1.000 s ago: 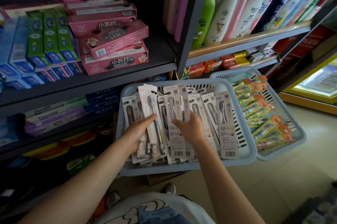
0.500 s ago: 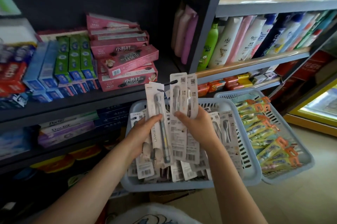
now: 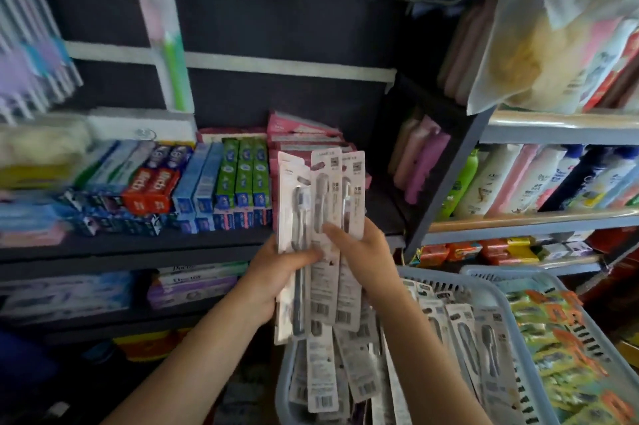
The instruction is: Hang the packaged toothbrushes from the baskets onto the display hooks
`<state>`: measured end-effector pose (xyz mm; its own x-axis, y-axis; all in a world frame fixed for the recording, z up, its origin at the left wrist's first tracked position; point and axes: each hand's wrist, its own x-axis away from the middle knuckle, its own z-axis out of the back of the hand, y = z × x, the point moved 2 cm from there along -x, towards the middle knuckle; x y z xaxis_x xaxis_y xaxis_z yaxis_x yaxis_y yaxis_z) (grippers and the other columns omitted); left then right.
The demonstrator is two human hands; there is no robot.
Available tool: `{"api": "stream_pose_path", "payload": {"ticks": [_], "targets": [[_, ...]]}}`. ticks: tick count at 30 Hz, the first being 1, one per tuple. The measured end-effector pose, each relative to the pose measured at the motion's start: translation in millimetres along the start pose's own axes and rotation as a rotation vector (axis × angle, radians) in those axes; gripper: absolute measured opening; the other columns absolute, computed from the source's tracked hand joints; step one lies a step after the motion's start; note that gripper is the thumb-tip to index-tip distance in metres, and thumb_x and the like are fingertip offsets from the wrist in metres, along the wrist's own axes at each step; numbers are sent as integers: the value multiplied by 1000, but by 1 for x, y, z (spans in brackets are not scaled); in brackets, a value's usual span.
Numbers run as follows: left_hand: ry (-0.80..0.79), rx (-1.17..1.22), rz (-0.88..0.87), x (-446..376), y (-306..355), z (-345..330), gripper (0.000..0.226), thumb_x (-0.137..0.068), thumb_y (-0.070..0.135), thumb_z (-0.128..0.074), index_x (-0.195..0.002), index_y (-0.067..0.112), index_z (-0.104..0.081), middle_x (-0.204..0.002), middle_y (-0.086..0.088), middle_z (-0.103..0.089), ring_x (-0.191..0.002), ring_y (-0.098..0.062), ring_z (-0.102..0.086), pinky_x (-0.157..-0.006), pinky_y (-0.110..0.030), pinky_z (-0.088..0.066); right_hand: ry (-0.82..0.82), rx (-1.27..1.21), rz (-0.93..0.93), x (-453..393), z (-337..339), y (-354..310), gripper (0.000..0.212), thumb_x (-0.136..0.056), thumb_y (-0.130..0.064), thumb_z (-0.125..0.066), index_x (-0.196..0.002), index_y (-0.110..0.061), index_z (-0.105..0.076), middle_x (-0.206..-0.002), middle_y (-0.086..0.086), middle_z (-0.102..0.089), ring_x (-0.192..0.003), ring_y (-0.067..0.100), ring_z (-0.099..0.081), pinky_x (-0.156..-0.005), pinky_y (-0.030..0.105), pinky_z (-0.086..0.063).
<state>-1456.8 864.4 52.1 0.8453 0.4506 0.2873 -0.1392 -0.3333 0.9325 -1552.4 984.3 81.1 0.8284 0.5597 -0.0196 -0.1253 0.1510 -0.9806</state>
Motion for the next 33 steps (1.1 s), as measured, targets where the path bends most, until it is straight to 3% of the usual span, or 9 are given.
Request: {"api": "stream_pose_path", "payload": {"ticks": [6,11,13,17,22,26,28,30,33], "targets": [[136,68,-126,16,54,58,30,-88,5,-72,-113,23,-71,-97,-8,-78,-91,-26,-75,-83,-45,-59,-175,-23,103,-16,-71,-56,13,-98,-28,-65,-108,-29,-73,-99,-13,-78,-92,0,-72,-73,14,-55],[183,114,-254,35,86,104,31,-90,13,-72,-118,25,-70,-104,-2,-78,-97,-19,-74,-77,-35,-58,-296,7,138,-17,-129,-95,18,-101,-35,-58,-108,-26,-71,-92,-18,-72,-79,-18,-65,-64,1,-46],[219,125,-293,40,95,123,35,-88,12,-74,-122,23,-69,-107,-3,-77,-100,-20,-74,-84,-39,-58,-326,18,138,-21,-151,-104,33,-101,-42,-56,-117,-19,-72,-103,-10,-76,-91,-9,-69,-75,7,-52],[304,189,-345,46,109,159,48,-78,11,-83,-124,16,-69,-109,-8,-77,-103,-28,-73,-94,-48,-56,-372,31,62,-26,-186,-118,99,-70,-92,-53,-137,-20,-61,-134,4,-66,-124,21,-63,-108,46,-48],[387,293,-364,48,127,193,32,-84,5,-77,-114,14,-72,-98,-8,-78,-88,-26,-75,-69,-35,-58,-369,-59,74,-27,-211,-140,81,-76,-84,-56,-129,-24,-67,-124,-2,-72,-117,18,-67,-107,48,-49],[411,300,-359,43,139,209,26,-84,5,-77,-108,15,-72,-95,-7,-79,-86,-25,-75,-73,-38,-59,-342,-130,104,-27,-222,-157,41,-104,-48,-47,-111,-17,-73,-103,4,-79,-98,20,-75,-93,44,-58],[465,270,-367,40,143,218,27,-83,7,-78,-109,15,-71,-99,-8,-78,-89,-25,-74,-78,-41,-58,-274,-131,170,-31,-224,-162,41,-106,-44,-44,-112,-16,-74,-104,5,-78,-100,21,-74,-95,44,-56],[522,218,-404,39,147,229,29,-84,8,-79,-110,16,-69,-99,-4,-77,-87,-19,-73,-71,-34,-56,-193,-124,228,-38,-223,-165,42,-107,-42,-42,-107,-15,-74,-102,3,-78,-98,19,-72,-94,39,-54],[531,192,-443,39,154,239,31,-85,8,-77,-114,17,-69,-102,0,-76,-88,-15,-71,-65,-29,-51,-150,-189,197,-44,-220,-175,44,-108,-41,-38,-102,-10,-69,-74,4,-69,-65,17,-67,-76,33,-54]]}}
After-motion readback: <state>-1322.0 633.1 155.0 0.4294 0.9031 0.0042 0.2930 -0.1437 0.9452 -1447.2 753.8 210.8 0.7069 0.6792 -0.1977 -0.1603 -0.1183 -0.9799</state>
